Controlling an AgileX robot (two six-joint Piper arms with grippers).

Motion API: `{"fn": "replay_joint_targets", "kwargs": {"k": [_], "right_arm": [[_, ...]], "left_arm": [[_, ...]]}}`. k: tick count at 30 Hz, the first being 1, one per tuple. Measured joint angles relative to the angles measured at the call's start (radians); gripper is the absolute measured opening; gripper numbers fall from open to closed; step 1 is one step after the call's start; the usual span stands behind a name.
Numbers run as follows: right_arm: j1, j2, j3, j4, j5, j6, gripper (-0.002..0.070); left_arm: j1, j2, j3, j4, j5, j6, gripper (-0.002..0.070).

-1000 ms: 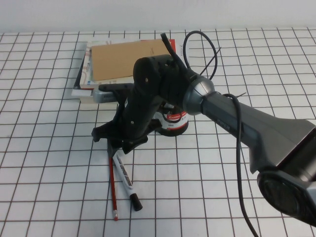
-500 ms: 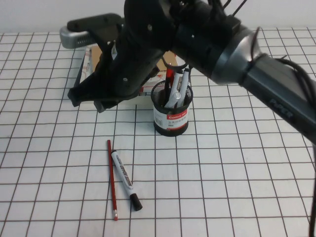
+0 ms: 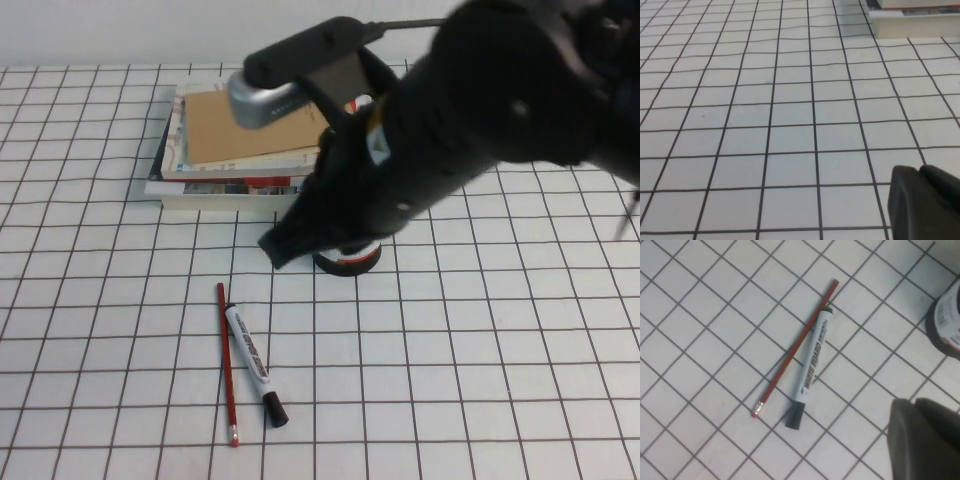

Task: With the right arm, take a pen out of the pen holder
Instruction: 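Take a marker out of the pen holder and lay it on the table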

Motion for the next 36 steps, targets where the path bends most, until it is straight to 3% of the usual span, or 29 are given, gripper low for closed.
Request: {"fn": "replay_joint_targets", "kwargs": {"k": [4, 13, 27, 32, 36], "right_arm": [[0.000, -0.159, 0.195, -0.067, -0.069, 0.047, -0.0014], [0.000, -0.435, 0.478, -0.146, -0.028, 0.104, -0.0015], [0.000, -0.603, 0.588, -0.108, 0.165, 0.106, -0.0015], [0.000, -0.603, 0.646, -0.150, 0.098, 0.106, -0.0015], [-0.048, -0.658, 0.775, -0.183, -0.083, 0.106, -0.0015]], "left_arm": [[0.000, 0.000, 0.000, 0.000, 0.000, 0.000, -0.0004], [0.000, 0.000, 0.000, 0.000, 0.000, 0.000, -0.0004], [0.000, 0.000, 0.000, 0.000, 0.000, 0.000, -0.0004], [0.000, 0.000, 0.000, 0.000, 0.000, 0.000, -0.0004], [0.000, 0.000, 0.000, 0.000, 0.000, 0.000, -0.0004]]}}
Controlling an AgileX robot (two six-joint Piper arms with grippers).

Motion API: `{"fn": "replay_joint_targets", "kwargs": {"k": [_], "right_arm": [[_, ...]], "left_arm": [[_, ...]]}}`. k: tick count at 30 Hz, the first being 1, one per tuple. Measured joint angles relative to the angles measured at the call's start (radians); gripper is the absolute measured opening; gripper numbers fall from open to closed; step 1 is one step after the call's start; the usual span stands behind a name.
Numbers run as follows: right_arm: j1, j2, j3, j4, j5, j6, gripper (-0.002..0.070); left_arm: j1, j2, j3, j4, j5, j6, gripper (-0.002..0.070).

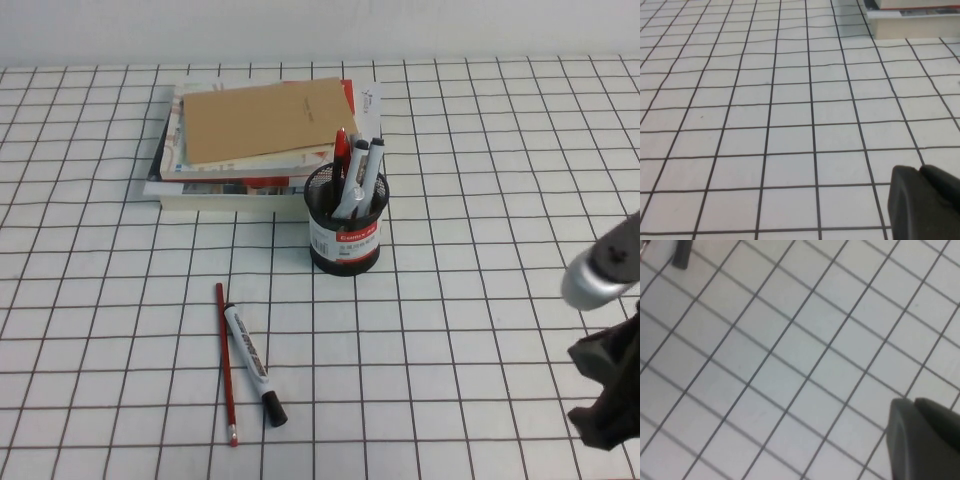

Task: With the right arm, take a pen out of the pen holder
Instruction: 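Take a marker out of the pen holder and lay it on the table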

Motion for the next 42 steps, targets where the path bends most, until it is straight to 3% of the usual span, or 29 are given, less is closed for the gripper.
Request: {"fn": "replay_joint_targets", "kwargs": {"k": [10, 16, 27, 37, 40, 42], "right_arm": [[-0.491, -0.370, 0.614, -0.029, -0.690, 0.000, -0.0015], [-0.699, -0.650, 0.861, -0.035, -0.832, 0.000, -0.0015], [-0.760, -0.995, 0.939, -0.035, -0.845, 0.000, -0.0015], [-0.760, -1.013, 0.940, -0.021, -0.837, 0.000, -0.0015], [-0.760, -1.013, 0.940, 0.074, -0.825, -0.038, -0.0015], [-0.760, -1.013, 0.940, 0.183, -0.797, -0.150, -0.0015]], "left_arm": [[0.000, 0.000, 0.000, 0.000, 0.000, 0.000, -0.0004], [0.000, 0.000, 0.000, 0.000, 0.000, 0.000, -0.0005], [0.000, 0.000, 0.000, 0.000, 0.000, 0.000, -0.0004], [0.000, 0.000, 0.000, 0.000, 0.000, 0.000, -0.0004], [0.000, 0.000, 0.000, 0.000, 0.000, 0.000, -0.0004], [0.000, 0.000, 0.000, 0.000, 0.000, 0.000, -0.0004]]}}
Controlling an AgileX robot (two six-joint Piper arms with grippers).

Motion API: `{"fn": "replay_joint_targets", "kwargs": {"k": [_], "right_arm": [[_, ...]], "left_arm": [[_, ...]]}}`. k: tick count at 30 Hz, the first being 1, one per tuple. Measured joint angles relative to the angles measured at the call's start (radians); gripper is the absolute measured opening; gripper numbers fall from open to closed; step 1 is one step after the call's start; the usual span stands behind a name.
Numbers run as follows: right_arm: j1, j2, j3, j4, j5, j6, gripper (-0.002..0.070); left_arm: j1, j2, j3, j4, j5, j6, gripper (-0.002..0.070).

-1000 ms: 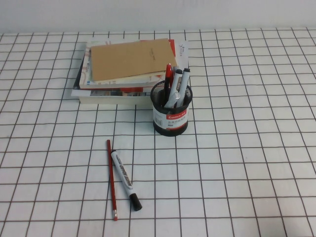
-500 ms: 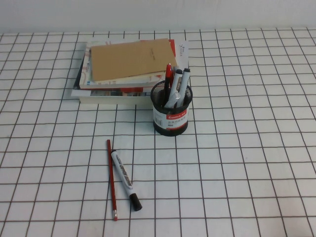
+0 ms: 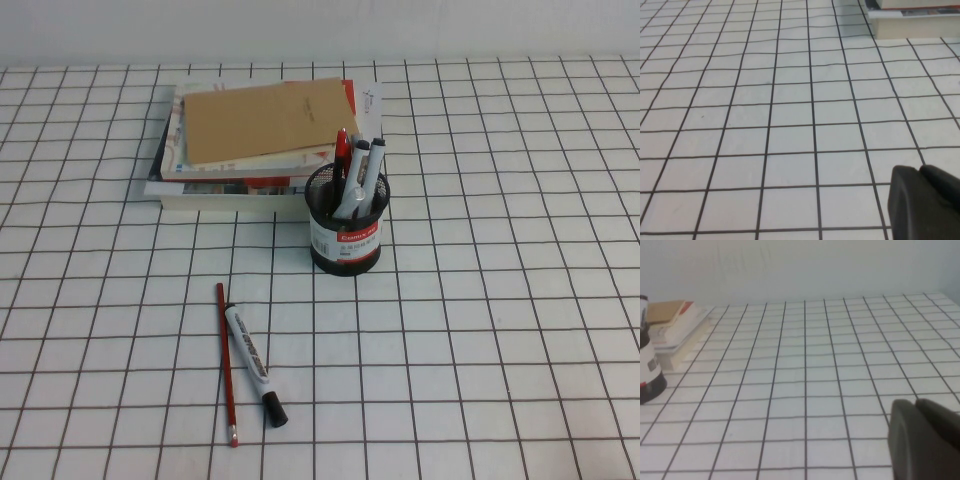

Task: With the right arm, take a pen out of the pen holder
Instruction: 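Take a marker out of the pen holder and lay it on the table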

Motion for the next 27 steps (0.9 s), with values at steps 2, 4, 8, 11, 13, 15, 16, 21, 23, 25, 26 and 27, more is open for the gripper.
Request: {"fn": "replay_joint_targets", "kwargs": {"k": [2, 4, 8, 11, 13, 15, 16, 21, 23, 25, 26, 27], "right_arm": [[0.000, 0.000, 0.000, 0.082, 0.034, -0.106, -0.0015], [0.000, 0.000, 0.000, 0.139, 0.073, -0.172, -0.0015], [0.000, 0.000, 0.000, 0.207, 0.151, -0.273, -0.0016], [0.000, 0.000, 0.002, 0.246, 0.170, -0.376, -0.0016], [0.000, 0.000, 0.002, 0.254, 0.171, -0.402, -0.0016], [0.000, 0.000, 0.002, 0.258, 0.171, -0.413, -0.0016], [0.000, 0.000, 0.002, 0.260, 0.171, -0.418, -0.0016], [0.000, 0.000, 0.002, 0.264, 0.171, -0.423, -0.0016], [0.000, 0.000, 0.002, 0.264, 0.174, -0.423, -0.0016], [0.000, 0.000, 0.002, 0.266, 0.176, -0.423, -0.0016], [0.000, 0.000, 0.002, 0.266, 0.176, -0.423, -0.0016], [0.000, 0.000, 0.002, 0.266, 0.176, -0.423, -0.0016]], "left_arm": [[0.000, 0.000, 0.000, 0.000, 0.000, 0.000, -0.0004], [0.000, 0.000, 0.000, 0.000, 0.000, 0.000, -0.0004], [0.000, 0.000, 0.000, 0.000, 0.000, 0.000, -0.0005], [0.000, 0.000, 0.000, 0.000, 0.000, 0.000, -0.0004], [0.000, 0.000, 0.000, 0.000, 0.000, 0.000, -0.0004], [0.000, 0.000, 0.000, 0.000, 0.000, 0.000, -0.0005], [0.000, 0.000, 0.000, 0.000, 0.000, 0.000, -0.0004], [0.000, 0.000, 0.000, 0.000, 0.000, 0.000, -0.0004], [0.000, 0.000, 0.000, 0.000, 0.000, 0.000, -0.0004], [0.000, 0.000, 0.000, 0.000, 0.000, 0.000, -0.0004], [0.000, 0.000, 0.000, 0.000, 0.000, 0.000, -0.0004], [0.000, 0.000, 0.000, 0.000, 0.000, 0.000, -0.0004]]}}
